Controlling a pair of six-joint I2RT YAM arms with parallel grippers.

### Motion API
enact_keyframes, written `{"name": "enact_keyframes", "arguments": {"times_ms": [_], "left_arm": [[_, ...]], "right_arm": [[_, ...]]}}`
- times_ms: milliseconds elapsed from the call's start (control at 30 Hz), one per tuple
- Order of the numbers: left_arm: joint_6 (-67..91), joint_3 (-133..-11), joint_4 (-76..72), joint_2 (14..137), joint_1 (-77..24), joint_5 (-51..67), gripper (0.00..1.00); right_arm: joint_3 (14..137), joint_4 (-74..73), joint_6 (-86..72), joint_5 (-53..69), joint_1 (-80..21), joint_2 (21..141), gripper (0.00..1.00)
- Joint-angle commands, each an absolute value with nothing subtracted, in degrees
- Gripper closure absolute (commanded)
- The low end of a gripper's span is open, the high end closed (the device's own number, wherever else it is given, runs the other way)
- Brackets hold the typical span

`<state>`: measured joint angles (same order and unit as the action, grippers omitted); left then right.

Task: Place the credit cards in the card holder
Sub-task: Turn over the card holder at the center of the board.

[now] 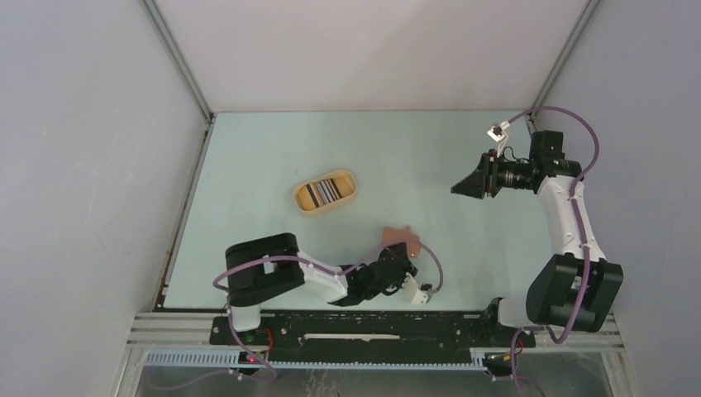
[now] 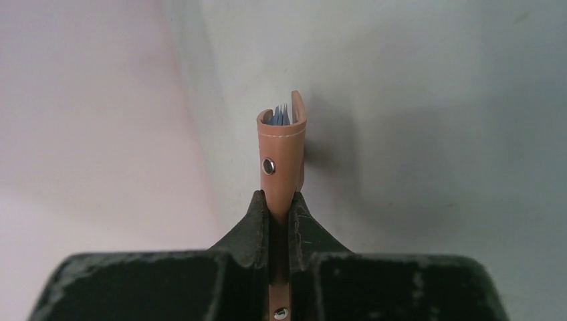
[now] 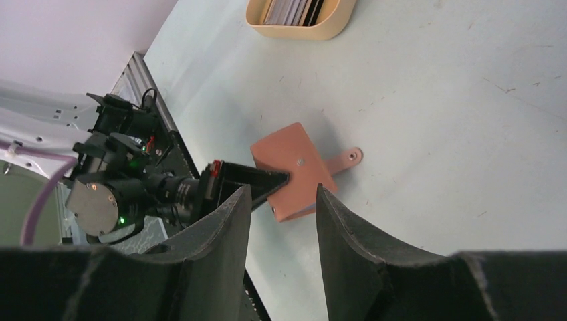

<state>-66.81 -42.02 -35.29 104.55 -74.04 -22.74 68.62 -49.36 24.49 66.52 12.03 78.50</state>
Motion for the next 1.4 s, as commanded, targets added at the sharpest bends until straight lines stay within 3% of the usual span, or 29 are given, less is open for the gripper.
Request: {"name": "enact_keyframes", "arguments": {"times_ms": [0, 133, 267, 567, 700, 867, 1000, 1167, 1233, 1367], "left_arm": [[-71.1, -41.5, -43.7, 106.7, -77.0, -23.9, 0.89], [-66.1, -42.6, -34.7, 104.4, -77.6, -20.1, 0.65], [-60.9, -43.9, -26.0, 101.1, -77.6, -16.4, 0.47], [-50.5, -41.0, -21.4, 87.8, -76.9, -12.9, 0.27], [-42.3, -38.2, -21.4, 79.8, -74.5, -6.7, 0.23], [-31.6, -35.4, -23.7, 73.8, -70.7, -0.4, 0.22], [-11.3, -39.0, -24.8, 74.0, -64.6, -1.4, 0.25], [7.3, -43.1, -25.2, 79.8, -56.5, 12.1, 0.46], [9.4, -42.7, -26.5, 82.2, -56.3, 14.0, 0.50], [12.4, -44.3, -25.0, 87.9, -56.3, 13.9, 0.72]], "right_arm": [[68.7, -50.2, 25.8, 67.7, 12.2, 79.1, 0.51], [68.7, -50.4, 25.8, 67.3, 12.1, 80.0, 0.51], [68.7, -50.4, 25.6, 66.6, 11.7, 80.2, 0.51], [68.8, -49.8, 26.9, 61.5, 7.6, 80.4, 0.49], [68.8, -49.5, 28.0, 59.0, 4.8, 81.4, 0.46], [68.7, -48.9, 27.5, 56.7, 1.9, 83.4, 0.45], [68.8, -48.1, 26.6, 55.0, 0.2, 86.6, 0.45], [69.1, -46.8, 25.2, 52.7, -3.5, 94.0, 0.45], [70.0, -47.5, 25.3, 52.2, -4.4, 97.5, 0.46], [71.4, -47.8, 24.8, 50.7, -6.5, 102.6, 0.46]]}}
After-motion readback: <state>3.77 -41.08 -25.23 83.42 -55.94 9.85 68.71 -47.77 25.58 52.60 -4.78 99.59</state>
